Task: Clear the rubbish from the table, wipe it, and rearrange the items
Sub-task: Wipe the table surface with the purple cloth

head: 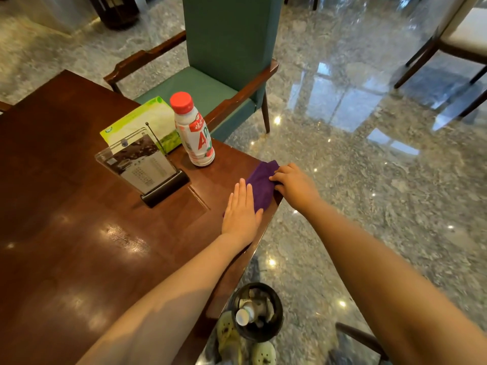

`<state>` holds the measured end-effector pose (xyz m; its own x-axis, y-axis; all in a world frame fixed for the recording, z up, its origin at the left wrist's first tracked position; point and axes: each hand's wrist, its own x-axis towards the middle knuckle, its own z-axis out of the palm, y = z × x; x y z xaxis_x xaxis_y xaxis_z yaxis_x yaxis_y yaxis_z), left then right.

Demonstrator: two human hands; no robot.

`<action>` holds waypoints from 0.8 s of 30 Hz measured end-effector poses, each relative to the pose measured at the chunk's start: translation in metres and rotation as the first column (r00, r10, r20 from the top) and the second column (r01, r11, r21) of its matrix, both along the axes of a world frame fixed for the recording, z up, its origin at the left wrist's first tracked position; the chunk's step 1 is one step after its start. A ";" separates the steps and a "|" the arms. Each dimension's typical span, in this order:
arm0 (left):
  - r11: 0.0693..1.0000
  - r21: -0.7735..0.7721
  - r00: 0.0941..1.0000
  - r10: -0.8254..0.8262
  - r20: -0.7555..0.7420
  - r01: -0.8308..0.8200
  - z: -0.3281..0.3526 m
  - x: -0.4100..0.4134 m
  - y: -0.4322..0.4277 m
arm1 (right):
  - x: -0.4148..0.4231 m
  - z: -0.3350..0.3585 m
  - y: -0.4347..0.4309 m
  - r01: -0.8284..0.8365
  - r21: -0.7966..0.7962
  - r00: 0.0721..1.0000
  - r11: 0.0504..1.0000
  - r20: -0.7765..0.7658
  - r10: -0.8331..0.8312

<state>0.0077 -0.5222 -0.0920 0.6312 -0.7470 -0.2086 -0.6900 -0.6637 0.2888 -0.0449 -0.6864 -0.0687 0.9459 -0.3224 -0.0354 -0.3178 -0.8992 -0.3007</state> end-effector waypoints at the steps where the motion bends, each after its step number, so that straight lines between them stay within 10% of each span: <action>1: 1.000 -0.005 1.000 -0.011 -0.005 0.011 0.001 0.002 0.001 | -0.001 0.001 0.001 0.019 0.025 1.000 1.000 0.000 -0.019; 24: 0.973 -0.162 0.976 0.139 -0.170 -0.167 0.146 0.024 0.193 | 0.032 0.144 0.142 -0.521 -0.040 0.852 0.853 -0.089 0.516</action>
<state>0.0317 -0.3287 0.0540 0.7106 -0.6778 -0.1886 -0.5215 -0.6874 0.5055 -0.0127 -0.5440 0.0756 0.9718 0.2105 -0.1062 0.1813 -0.9550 -0.2348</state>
